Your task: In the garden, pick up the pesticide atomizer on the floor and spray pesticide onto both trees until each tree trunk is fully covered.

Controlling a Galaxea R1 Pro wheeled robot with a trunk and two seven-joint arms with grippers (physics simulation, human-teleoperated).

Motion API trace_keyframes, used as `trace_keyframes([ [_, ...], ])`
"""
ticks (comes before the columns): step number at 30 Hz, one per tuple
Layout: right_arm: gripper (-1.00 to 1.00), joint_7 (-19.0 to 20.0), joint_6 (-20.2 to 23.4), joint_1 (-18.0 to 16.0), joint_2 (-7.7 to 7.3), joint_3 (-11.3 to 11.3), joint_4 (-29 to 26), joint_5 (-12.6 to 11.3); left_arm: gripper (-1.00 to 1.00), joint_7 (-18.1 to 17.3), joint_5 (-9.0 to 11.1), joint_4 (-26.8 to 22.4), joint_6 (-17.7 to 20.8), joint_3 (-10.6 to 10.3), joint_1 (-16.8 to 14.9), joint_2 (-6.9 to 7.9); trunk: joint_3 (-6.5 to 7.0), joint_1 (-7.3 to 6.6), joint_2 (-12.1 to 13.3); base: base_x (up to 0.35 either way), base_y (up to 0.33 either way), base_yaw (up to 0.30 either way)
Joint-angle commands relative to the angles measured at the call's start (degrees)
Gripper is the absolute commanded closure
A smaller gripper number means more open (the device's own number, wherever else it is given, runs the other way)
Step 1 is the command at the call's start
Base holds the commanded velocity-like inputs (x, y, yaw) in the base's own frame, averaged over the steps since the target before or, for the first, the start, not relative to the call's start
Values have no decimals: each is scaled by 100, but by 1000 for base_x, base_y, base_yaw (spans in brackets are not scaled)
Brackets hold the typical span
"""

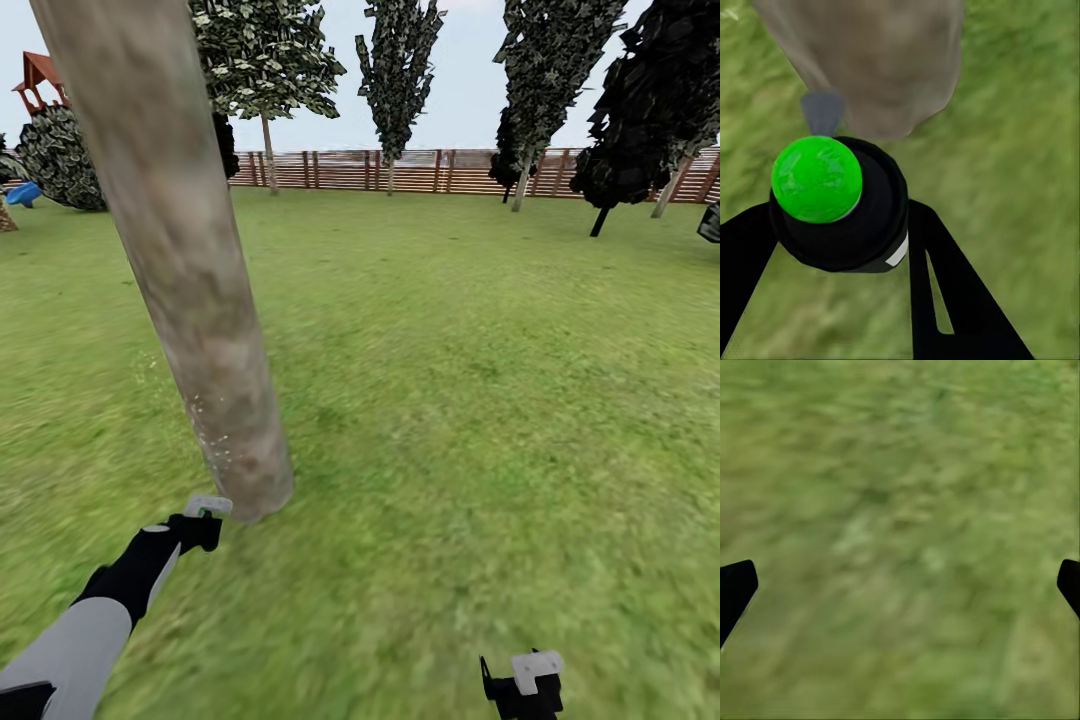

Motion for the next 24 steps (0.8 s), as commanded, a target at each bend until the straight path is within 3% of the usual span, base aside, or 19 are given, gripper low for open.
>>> trace_keyframes([
  [1, -100, 0, 0, 0, 0, 0, 0, 0, 100, 0, 12, 6, -7, 0, 2, -2, 0, 0, 0, 315, 79, 0],
  [6, -100, -1, -1, 0, 0, 0, -9, -1, 100, 1, 70, 17, -17, 22, 79, 2, 0, 0, 0, 107, 21, 0],
  [8, -100, -2, 0, 0, 0, 0, -9, -1, 100, 1, 72, 17, -29, 158, 136, 10, 0, 0, 0, 7, 1, 113],
  [12, -100, -2, 0, 0, 0, 0, -9, -1, 100, -1, 76, 14, -35, 224, 162, -31, 0, 0, 0, 2, -11, 225],
  [24, -100, 1, 0, 0, 0, 0, -1, -1, 100, 1, 50, 25, -245, 232, 164, -71, 0, 0, 0, 0, -246, 22],
])
